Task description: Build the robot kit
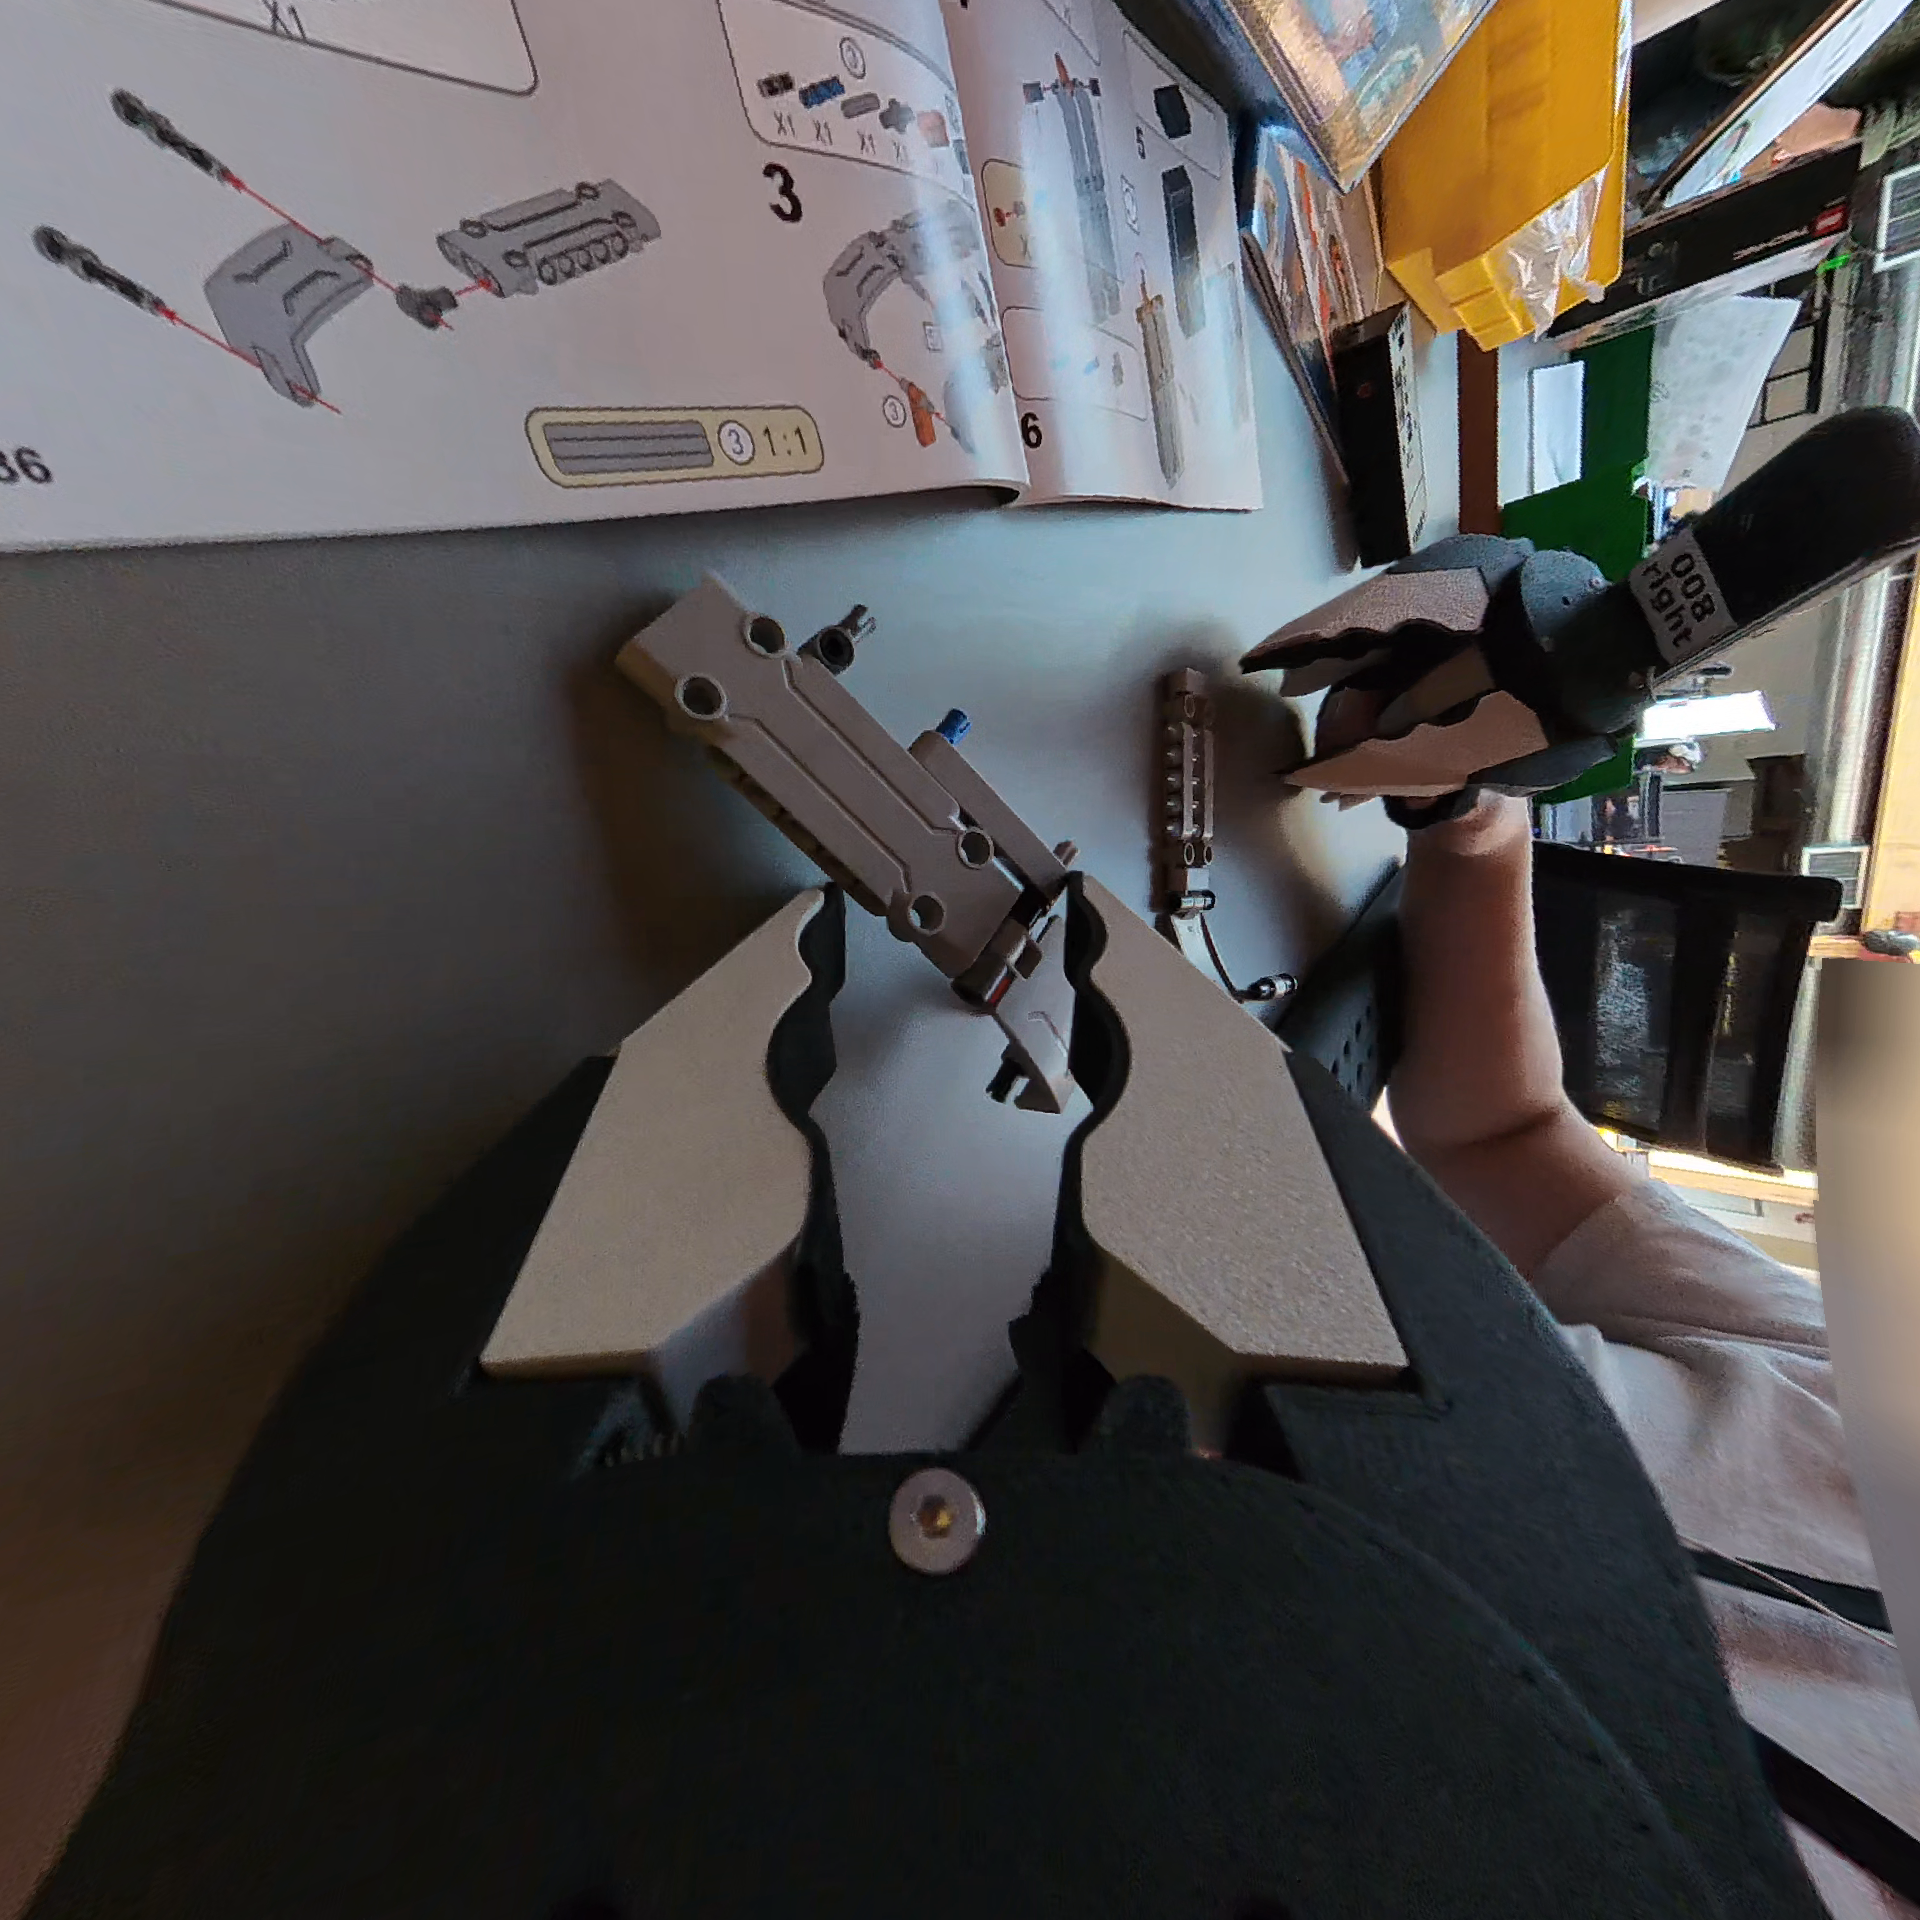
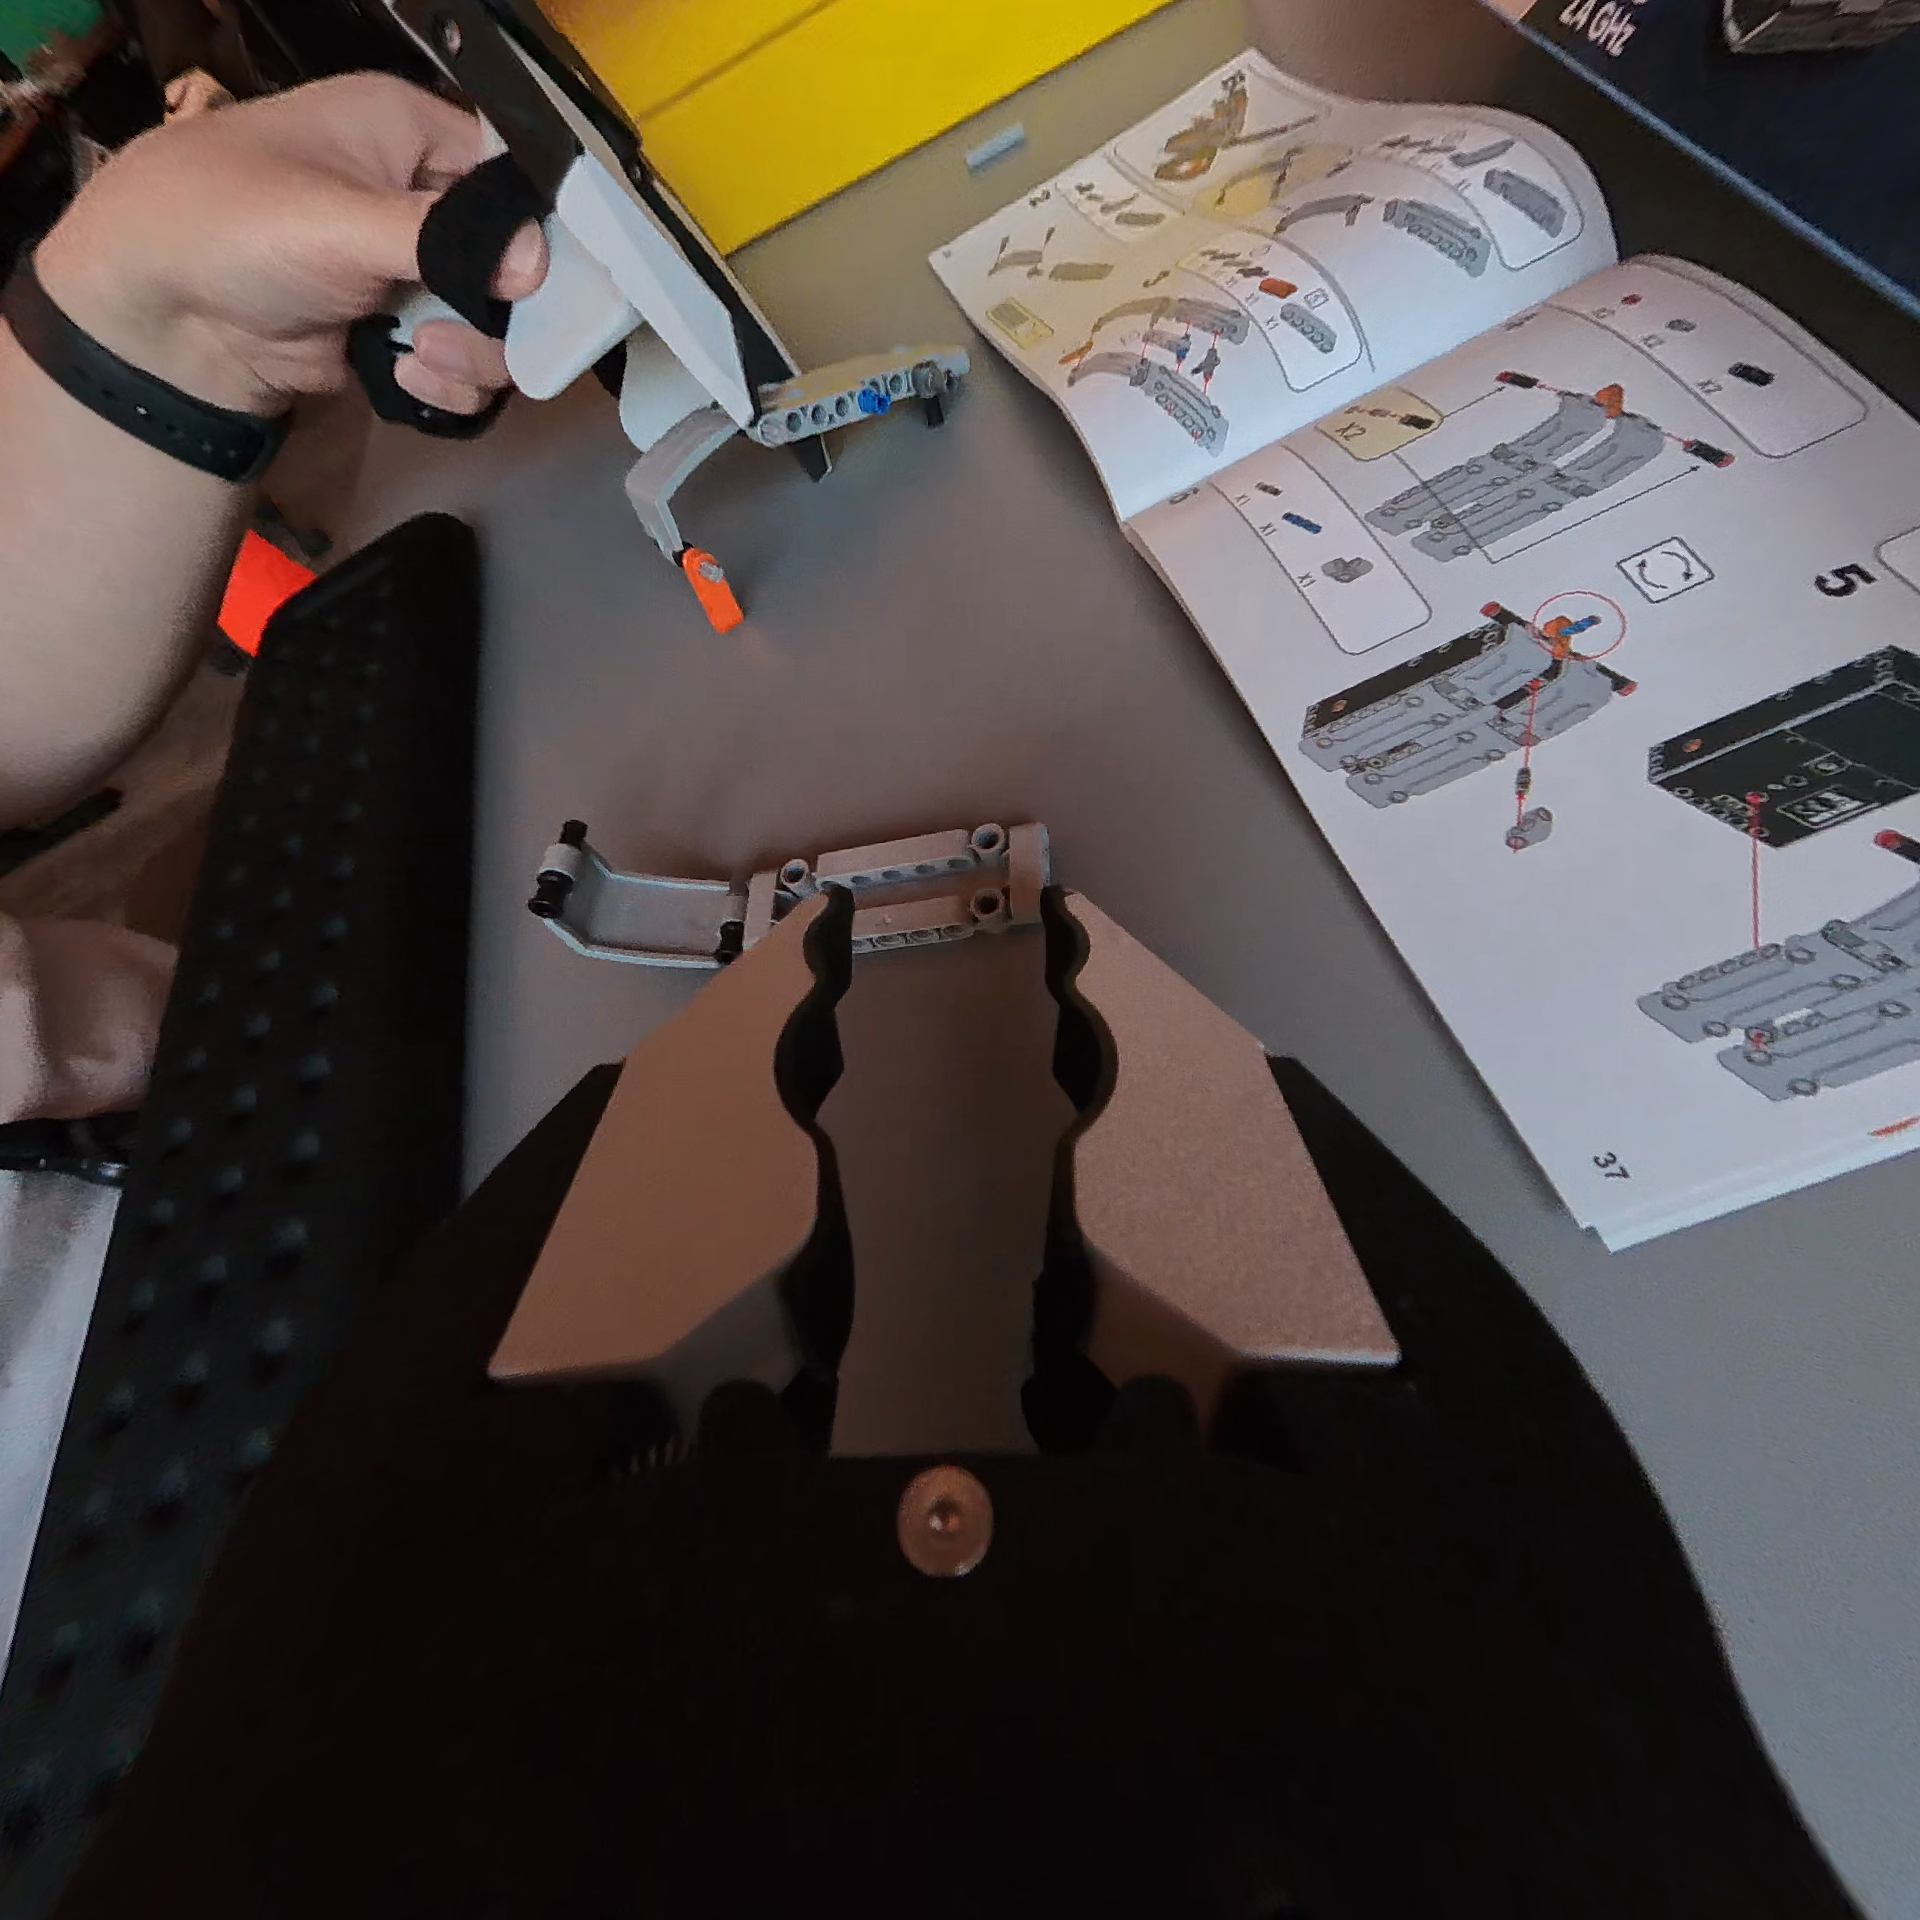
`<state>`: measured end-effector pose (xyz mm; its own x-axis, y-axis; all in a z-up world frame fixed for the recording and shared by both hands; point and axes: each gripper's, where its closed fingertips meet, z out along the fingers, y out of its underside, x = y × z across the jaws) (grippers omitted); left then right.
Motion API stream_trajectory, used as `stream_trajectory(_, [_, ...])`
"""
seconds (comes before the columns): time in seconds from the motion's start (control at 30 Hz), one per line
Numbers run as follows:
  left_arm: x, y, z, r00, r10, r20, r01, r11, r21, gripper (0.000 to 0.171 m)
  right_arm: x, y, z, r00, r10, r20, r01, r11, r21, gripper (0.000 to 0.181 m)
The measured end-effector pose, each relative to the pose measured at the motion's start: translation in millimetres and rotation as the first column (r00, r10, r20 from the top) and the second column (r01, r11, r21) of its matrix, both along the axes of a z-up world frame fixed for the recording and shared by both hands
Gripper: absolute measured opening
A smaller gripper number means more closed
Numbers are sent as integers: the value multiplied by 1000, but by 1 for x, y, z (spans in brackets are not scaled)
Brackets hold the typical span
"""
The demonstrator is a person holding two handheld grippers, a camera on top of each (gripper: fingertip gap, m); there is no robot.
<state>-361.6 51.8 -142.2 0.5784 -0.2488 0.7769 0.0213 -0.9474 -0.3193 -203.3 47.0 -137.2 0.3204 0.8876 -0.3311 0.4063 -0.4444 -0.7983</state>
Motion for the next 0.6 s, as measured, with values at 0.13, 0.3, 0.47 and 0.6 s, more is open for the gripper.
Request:
stream_trajectory(0.13, [-23,0,9,993,78,-84,-73,995,69,39,4,0,3,1000,-31,-2,31,998,52,36])
stream_trajectory(0.3, [-23,-15,49,939,178,-294,-65,932,357,42,4,8,-5,996,-87,20,87,996,8,37])
stream_trajectory(0.47, [90,-53,44,967,-69,-244,147,936,319,59,14,18,-5,989,-145,19,145,989,0,37])
stream_trajectory(0.6, [128,-49,18,894,-134,-427,270,922,276,69,23,24,2,983,-186,-6,186,983,11,37])
